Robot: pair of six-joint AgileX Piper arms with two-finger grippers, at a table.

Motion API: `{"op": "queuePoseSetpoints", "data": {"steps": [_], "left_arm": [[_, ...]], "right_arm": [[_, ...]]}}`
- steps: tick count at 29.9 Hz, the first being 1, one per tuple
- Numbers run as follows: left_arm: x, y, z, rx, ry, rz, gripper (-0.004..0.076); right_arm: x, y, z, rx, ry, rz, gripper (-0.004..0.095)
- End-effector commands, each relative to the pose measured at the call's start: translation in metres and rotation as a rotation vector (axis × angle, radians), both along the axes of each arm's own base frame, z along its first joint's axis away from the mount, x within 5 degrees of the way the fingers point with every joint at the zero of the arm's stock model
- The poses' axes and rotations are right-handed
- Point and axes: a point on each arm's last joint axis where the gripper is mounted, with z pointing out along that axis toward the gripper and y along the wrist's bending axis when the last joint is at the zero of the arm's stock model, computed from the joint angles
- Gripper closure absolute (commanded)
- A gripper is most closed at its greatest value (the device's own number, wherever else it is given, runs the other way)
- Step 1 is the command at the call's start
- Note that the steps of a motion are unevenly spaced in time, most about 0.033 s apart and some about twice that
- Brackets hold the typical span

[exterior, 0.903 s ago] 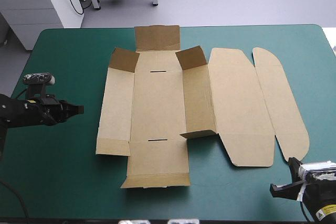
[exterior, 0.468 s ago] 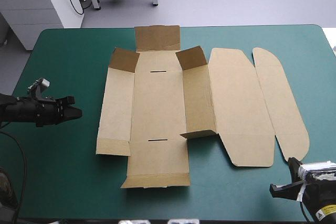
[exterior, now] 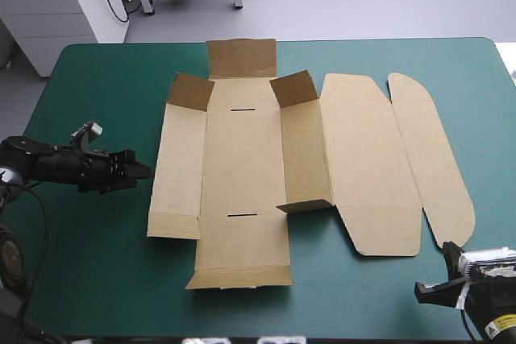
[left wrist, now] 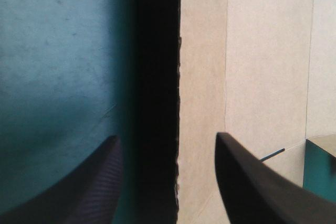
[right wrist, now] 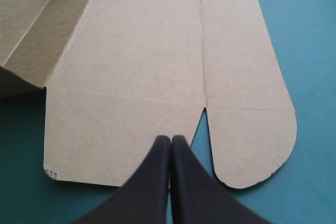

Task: Fold the box

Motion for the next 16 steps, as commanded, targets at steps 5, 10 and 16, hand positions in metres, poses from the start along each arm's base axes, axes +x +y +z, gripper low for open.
{"op": "queuePoseSetpoints", "data": {"steps": [5, 10, 16], "left_arm": [[0.008, -0.018, 0.017, -0.043, -0.047, 0.011, 0.0253], [0.015, -0.049, -0.001, -0.072, 0.021, -0.079, 0.0253], [0.019, -0.074, -0.013, -0.151, 0.103, -0.118, 0.0253]], "right_arm": [[0.002, 0.0, 0.014, -0.001, -0.089, -0.004, 0.0928], [0.002, 0.0, 0.014, -0.001, -0.089, -0.004, 0.0928], [0.002, 0.0, 0.014, -0.001, -0.089, -0.004, 0.0928]]}}
